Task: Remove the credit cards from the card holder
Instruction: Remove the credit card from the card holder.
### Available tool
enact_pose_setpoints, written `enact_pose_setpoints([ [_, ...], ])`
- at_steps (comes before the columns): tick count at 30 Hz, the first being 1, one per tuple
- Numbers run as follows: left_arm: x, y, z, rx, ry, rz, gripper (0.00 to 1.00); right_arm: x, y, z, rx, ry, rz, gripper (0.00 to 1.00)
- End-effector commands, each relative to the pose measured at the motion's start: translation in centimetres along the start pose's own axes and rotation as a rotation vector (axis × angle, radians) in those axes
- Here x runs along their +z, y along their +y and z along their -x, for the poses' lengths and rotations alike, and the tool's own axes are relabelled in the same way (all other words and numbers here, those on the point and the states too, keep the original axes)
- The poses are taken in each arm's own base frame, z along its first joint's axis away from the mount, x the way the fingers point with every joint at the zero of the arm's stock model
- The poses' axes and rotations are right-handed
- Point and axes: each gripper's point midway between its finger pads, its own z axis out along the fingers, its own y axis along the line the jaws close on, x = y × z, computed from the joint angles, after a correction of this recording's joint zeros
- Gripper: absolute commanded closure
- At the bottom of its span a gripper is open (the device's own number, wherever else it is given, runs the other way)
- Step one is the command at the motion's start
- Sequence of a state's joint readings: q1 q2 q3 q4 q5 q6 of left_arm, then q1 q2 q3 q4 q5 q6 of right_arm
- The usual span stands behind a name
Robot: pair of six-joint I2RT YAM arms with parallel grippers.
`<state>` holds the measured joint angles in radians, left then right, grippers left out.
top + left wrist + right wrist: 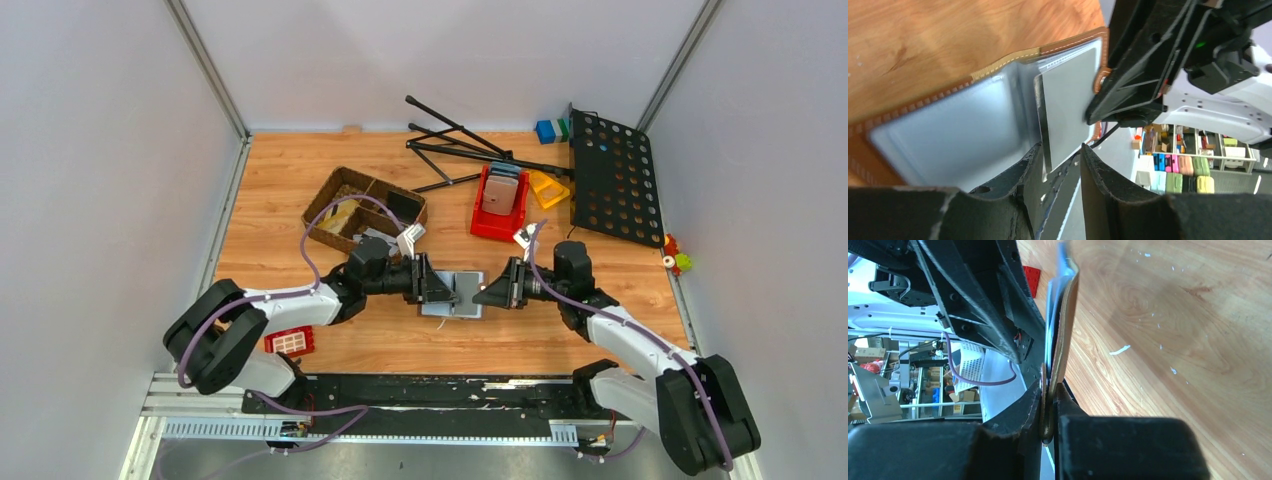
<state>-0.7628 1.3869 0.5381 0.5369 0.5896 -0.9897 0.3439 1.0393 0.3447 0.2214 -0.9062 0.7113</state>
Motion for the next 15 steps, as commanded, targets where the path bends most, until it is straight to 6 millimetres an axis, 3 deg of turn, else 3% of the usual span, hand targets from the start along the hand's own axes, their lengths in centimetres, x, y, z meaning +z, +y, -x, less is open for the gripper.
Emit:
enact_pose_setpoints([
  [1, 0.2, -0.1, 0.6, 0.040, -0.036, -0.018, 0.60, 0.2, 0.0, 0.2, -0.021, -0.015, 0.014, 1.00],
  [8, -0.2, 0.5, 0.7, 0.004, -0.057, -0.016, 0.58, -0.2, 1.7, 0.6, -0.066, -0.037, 0.070, 1.00],
  [15, 0.1, -1.3, 0.8, -0.056, -0.055, -0.152, 0.66, -0.7, 3.4, 0.5, -0.097, -0.045, 0.143, 1.00],
])
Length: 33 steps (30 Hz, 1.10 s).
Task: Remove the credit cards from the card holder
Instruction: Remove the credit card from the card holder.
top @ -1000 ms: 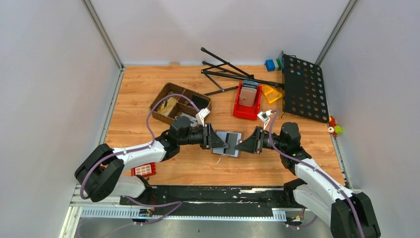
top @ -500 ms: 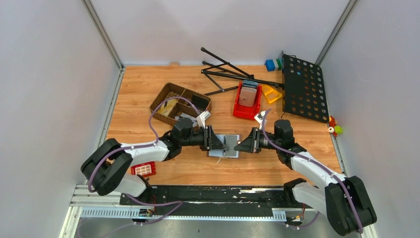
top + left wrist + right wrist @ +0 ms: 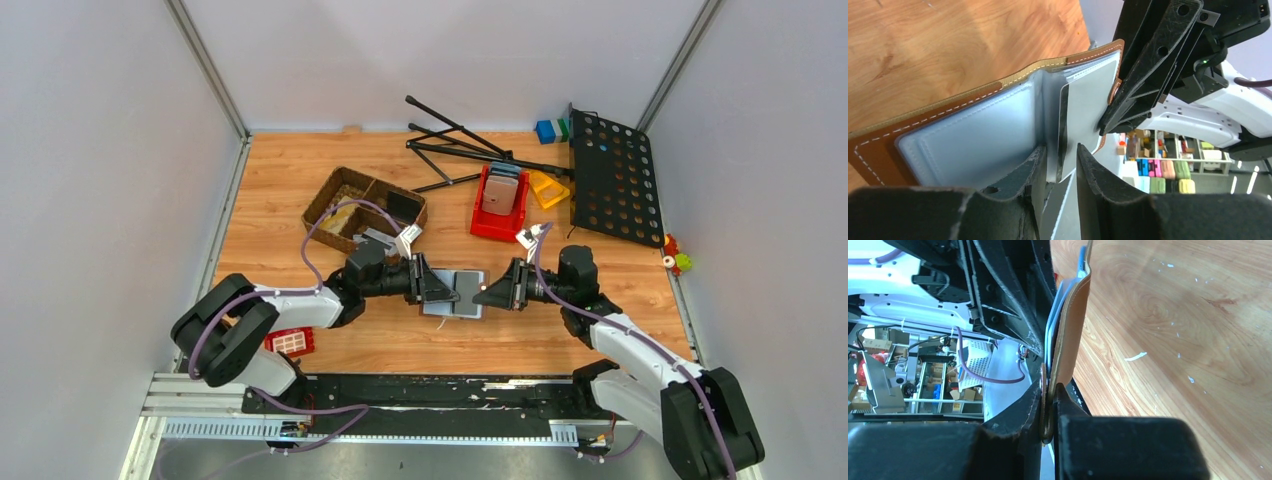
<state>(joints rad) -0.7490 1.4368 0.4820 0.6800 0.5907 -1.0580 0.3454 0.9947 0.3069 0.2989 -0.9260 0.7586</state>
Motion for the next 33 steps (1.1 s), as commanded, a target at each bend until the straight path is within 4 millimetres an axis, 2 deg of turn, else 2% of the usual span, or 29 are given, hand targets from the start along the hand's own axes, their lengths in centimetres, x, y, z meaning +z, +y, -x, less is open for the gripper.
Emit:
enact_pose_setpoints([
  [1, 0.0, -2.9, 0.9, -0.010, -0.028, -0.160, 0.68, -0.3, 2.4, 0.6, -0.077, -0.021, 0.100, 1.00],
  [6, -0.5, -5.1, 1.1, -0.035, -0.030, -0.276, 0.82, -0.3, 2.5, 0.5, -0.080, -0.021, 0.102, 1.00],
  [9, -0.8, -5.5, 1.3, -0.036, -0.037, -0.292, 0.86, -0.3, 2.1, 0.5, -0.070, -0.020, 0.096, 1.00],
  [14, -1.8, -6.2, 1.8, -0.026, -0.058, -0.336, 1.00, -0.1, 1.8, 0.4, -0.055, -0.011, 0.090, 1.00],
  [33, -3.5, -5.3, 2.3, -0.034, -0.088, -0.331, 1.00, -0.6, 3.7, 1.1, -0.071, -0.019, 0.171, 1.00],
])
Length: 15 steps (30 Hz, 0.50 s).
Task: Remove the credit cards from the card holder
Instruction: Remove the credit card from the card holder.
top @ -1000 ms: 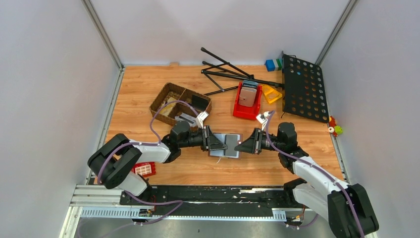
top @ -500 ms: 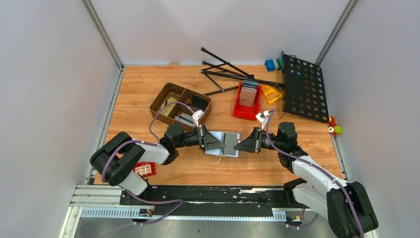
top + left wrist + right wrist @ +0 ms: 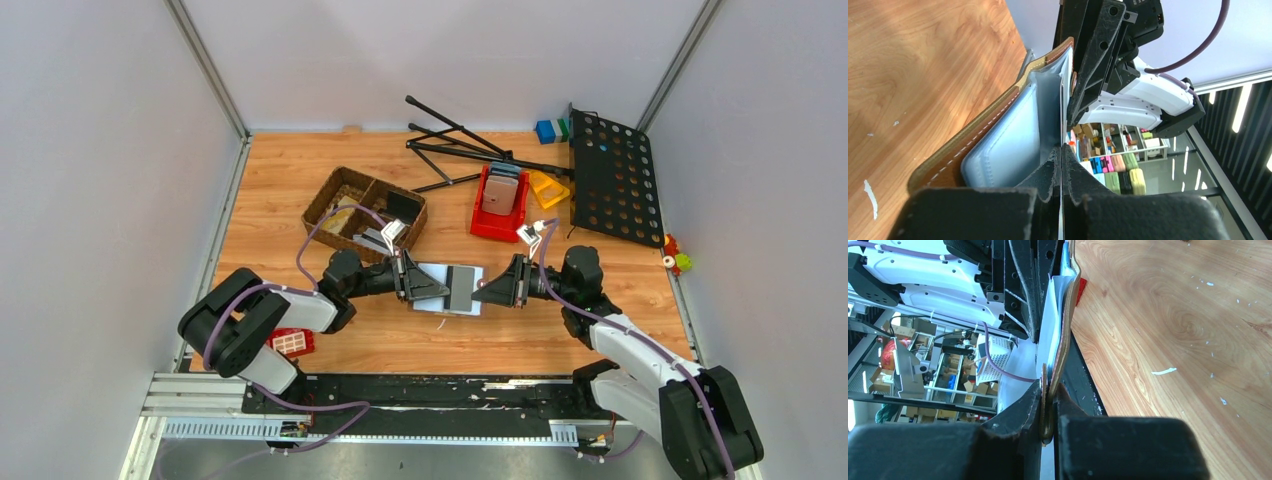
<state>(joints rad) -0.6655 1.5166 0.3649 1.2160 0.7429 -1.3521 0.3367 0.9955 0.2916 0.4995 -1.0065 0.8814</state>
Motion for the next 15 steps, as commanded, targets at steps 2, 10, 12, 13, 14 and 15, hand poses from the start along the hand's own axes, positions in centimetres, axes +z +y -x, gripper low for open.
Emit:
enact_pose_setpoints([
  [2, -0.52, -1.77, 0.82, 0.059, -0.030, -0.056, 1.00, -0.18, 0.97, 0.35, -0.043, -0.004, 0.045, 1.00],
  [10, -1.06, -1.17, 1.10, 0.060, -0.040, -0.031, 1.00, -0.38, 0.79, 0.52, -0.038, -0.007, 0.042, 1.00],
  [12, -1.15, -1.01, 1.08, 0.064, -0.040, -0.020, 1.00, -0.39, 0.72, 0.46, -0.038, -0.007, 0.041, 1.00],
  [13, -1.19, -0.89, 1.09, 0.065, -0.041, -0.013, 1.00, -0.41, 0.72, 0.44, -0.037, -0.006, 0.041, 1.00],
  [14, -1.23, -0.95, 1.07, 0.072, -0.041, -0.011, 1.00, -0.43, 0.74, 0.42, -0.038, -0.005, 0.042, 1.00],
  [15, -1.24, -0.90, 1.05, 0.072, -0.042, -0.007, 1.00, -0.44, 0.72, 0.39, -0.036, -0.005, 0.042, 1.00],
])
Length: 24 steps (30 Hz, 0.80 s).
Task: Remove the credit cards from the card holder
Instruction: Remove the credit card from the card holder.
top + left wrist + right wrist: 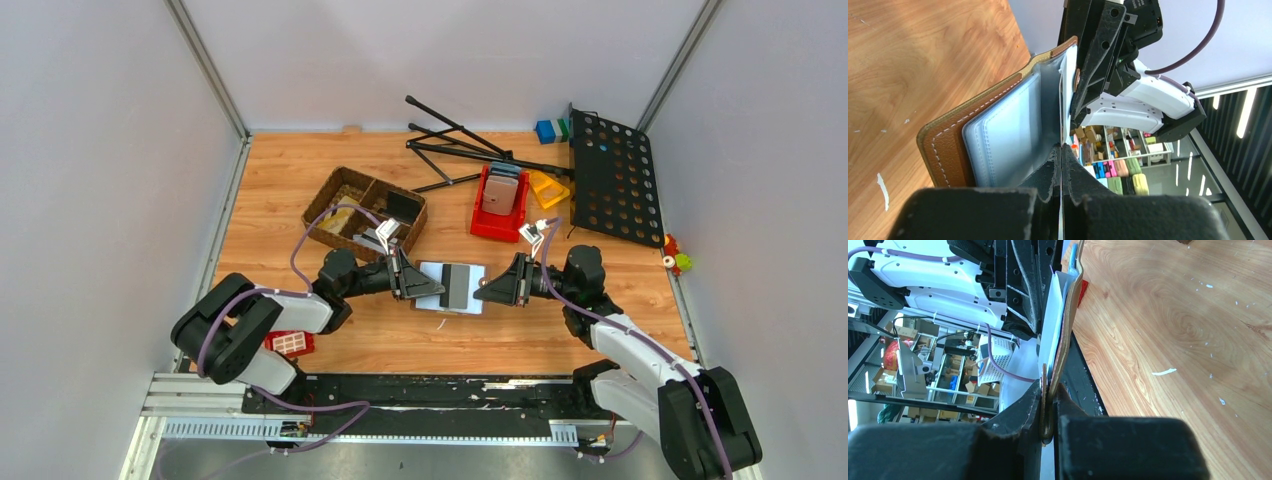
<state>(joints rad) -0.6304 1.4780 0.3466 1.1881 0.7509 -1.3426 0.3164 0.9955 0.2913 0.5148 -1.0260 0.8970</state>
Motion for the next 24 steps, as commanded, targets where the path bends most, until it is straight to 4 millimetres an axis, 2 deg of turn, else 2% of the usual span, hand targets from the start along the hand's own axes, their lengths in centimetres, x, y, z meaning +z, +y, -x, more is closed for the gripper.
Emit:
enact_pose_setpoints([
  [1, -0.4, -1.0, 0.4, 0.068, -0.018, -0.018, 1.00, -0.2, 0.6, 0.1, -0.042, 0.002, 0.035, 1.00],
  [17, -0.6, -0.5, 0.5, 0.078, -0.022, 0.022, 1.00, -0.4, 0.8, 0.2, -0.046, -0.004, 0.036, 1.00],
  [24, -2.1, 1.0, 1.5, 0.112, -0.048, 0.135, 1.00, -1.1, -0.7, 0.6, -0.024, -0.022, -0.015, 1.00],
])
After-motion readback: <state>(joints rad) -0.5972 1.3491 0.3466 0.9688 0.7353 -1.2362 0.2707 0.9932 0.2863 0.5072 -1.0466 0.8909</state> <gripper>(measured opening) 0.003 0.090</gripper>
